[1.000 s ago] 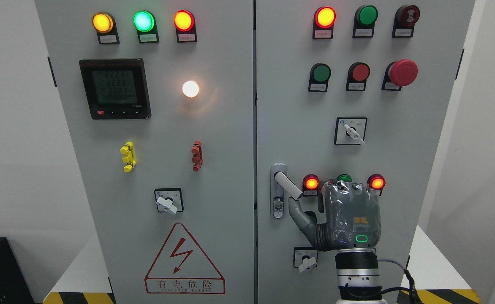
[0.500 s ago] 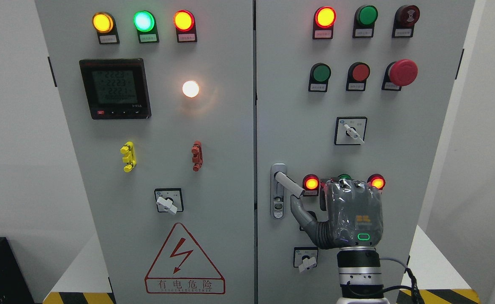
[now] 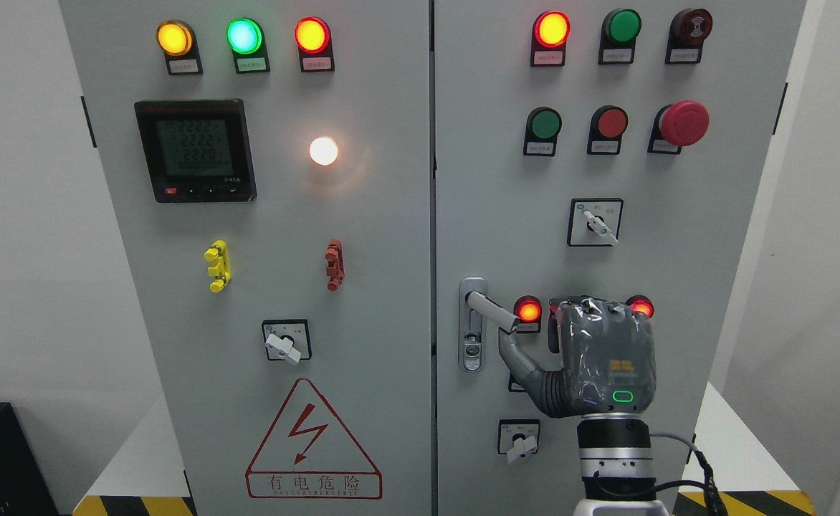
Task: Release door handle
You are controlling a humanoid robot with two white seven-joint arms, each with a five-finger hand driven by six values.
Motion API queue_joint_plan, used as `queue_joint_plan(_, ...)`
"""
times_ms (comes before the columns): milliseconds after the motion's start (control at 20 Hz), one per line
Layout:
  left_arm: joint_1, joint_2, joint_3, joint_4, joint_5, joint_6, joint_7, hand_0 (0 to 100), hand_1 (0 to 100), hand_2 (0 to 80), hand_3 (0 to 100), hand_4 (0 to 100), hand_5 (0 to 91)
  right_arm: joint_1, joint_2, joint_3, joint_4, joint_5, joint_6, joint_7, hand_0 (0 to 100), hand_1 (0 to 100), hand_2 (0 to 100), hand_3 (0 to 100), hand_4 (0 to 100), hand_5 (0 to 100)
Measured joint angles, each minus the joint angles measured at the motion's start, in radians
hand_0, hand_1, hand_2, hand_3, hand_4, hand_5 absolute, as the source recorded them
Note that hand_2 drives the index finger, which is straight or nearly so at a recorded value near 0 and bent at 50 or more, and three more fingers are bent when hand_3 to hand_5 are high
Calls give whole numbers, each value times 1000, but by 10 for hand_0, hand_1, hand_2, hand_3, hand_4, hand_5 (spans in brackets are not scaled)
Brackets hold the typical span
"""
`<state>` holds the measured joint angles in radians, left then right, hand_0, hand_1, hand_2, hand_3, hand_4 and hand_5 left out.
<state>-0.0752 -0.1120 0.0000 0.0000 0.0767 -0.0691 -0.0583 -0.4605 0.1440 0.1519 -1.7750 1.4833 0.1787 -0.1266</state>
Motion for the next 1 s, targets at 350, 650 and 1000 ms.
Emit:
queue_joint_plan(350, 0, 0, 0, 0, 0, 0, 0, 0, 0, 22, 94, 12, 0, -6, 0, -4, -1, 0, 0, 2, 308, 328, 911, 1000, 994, 938)
queue_joint_plan(650, 0, 0, 0, 0, 0, 0, 0, 0, 0, 20, 93, 12, 0, -15, 0, -6, -1, -1, 0, 2, 309, 324, 912, 1000, 993, 937)
queue_joint_plan(1000, 0, 0, 0, 0, 0, 0, 0, 0, 0, 22, 94, 13, 0, -18, 0, -6, 0, -1, 0, 6, 311, 320, 911, 1000, 993, 937)
